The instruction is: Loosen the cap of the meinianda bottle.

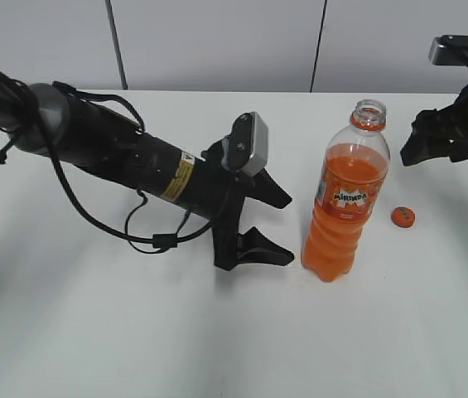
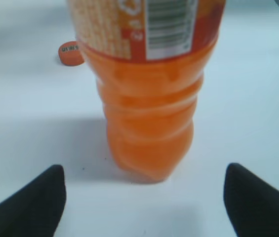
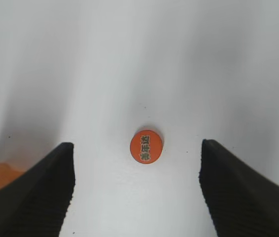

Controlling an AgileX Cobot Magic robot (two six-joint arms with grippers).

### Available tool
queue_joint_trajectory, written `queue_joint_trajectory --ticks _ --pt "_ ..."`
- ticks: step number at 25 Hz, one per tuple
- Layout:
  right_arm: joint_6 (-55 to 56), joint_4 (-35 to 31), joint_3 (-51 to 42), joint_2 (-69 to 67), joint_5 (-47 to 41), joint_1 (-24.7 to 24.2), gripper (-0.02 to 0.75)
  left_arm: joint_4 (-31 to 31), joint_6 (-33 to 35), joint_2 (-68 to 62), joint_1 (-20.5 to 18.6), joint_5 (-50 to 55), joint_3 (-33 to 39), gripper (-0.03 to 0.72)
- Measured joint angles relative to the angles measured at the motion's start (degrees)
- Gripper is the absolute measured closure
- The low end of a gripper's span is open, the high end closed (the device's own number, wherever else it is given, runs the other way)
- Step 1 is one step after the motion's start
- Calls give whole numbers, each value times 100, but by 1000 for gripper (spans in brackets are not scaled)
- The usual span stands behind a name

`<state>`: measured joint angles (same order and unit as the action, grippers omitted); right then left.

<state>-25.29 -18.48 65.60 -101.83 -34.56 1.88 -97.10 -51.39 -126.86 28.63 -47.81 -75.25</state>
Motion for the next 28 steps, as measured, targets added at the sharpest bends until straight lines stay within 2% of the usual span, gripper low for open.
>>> queue_joint_trajectory --ticks 5,8,10,15,20,23,25,28 --pt "0 10 0 209 -15 0 150 -699 -193 171 -368 -38 0 103" --pt "0 183 96 347 -37 0 150 -711 -332 314 -578 158 0 113" --pt "0 360 226 412 -37 0 150 -711 -568 404 -646 694 0 123" --pt "0 768 723 473 -46 0 150 -696 -910 547 -693 2820 0 138" --pt "0 1028 1187 480 -33 0 150 202 -929 569 -697 5612 0 139" --pt "60 1241 1332 480 62 0 150 676 -917 622 -746 6740 0 140" --pt "177 1343 1363 480 159 0 150 1479 -639 751 -862 6782 0 141" --pt "449 1461 1381 480 291 0 150 3076 296 976 -1059 6849 0 141"
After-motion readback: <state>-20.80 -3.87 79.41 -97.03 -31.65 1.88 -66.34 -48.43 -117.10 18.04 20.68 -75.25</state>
